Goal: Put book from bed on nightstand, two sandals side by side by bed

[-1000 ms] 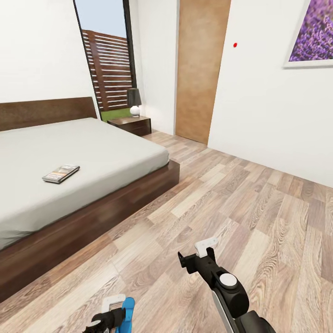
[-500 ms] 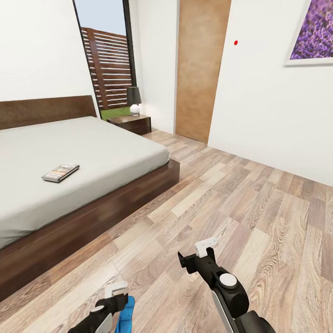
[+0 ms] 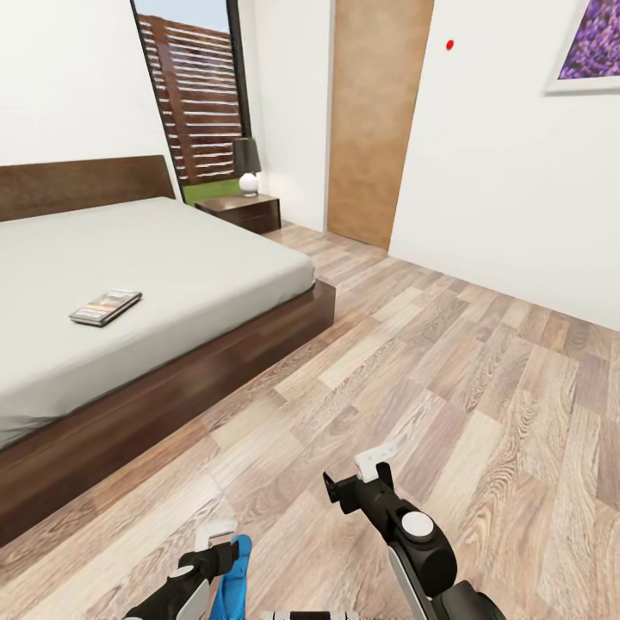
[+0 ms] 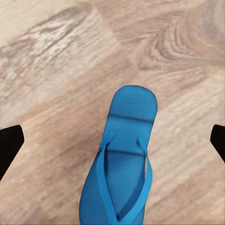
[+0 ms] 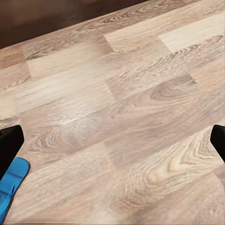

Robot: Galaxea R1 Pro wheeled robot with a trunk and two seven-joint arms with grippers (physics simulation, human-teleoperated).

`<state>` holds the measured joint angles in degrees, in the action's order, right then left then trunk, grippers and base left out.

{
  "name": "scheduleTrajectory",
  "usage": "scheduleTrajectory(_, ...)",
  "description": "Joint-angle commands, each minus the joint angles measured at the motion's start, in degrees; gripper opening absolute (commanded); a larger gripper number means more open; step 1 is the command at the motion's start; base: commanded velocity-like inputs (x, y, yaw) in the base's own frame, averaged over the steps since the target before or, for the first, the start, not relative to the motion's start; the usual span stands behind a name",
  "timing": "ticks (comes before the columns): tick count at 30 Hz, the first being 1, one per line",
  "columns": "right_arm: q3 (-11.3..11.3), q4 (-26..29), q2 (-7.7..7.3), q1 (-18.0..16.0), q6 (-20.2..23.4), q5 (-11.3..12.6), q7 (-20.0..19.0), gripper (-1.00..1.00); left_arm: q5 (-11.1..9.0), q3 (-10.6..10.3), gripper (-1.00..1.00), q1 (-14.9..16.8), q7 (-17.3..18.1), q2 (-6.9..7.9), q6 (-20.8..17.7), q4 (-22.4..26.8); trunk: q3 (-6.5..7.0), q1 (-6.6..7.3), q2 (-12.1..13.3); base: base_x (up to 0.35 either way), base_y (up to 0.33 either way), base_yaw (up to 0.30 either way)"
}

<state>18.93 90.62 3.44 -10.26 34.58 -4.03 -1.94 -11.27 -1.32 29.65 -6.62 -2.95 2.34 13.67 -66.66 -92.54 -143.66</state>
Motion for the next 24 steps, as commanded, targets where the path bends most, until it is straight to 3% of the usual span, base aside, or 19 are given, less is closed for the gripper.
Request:
scheduleTrajectory(1, 0.02, 0.07, 0.01, -0.03, 0.33, -0.45, -0.2, 1.0, -0.44, -0.16, 1.0, 0.03, -0.18, -0.01, 0.21, -0.03, -0.27, -0.01, -0.03, 0.0, 0.0, 0.0)
scheduleTrajectory(10, 1.56, 0.08, 0.0, -0.03, 0.31, -0.52, 0.38, 1.0, -0.35, -0.17, 1.0, -0.02, -0.21, 0.0, 0.42, -0.04, -2.27, -0.24, -0.16, 0.0, 0.0, 0.0)
scheduleTrajectory(24, 1.83, 0.09, 0.05, -0.03, 0.31, -0.54, 0.6, 1.0, -0.4, -0.42, 1.0, -0.03, -0.11, -0.03, 0.44, -0.05, -4.93, -0.55, -0.32, 0.0, 0.0, 0.0)
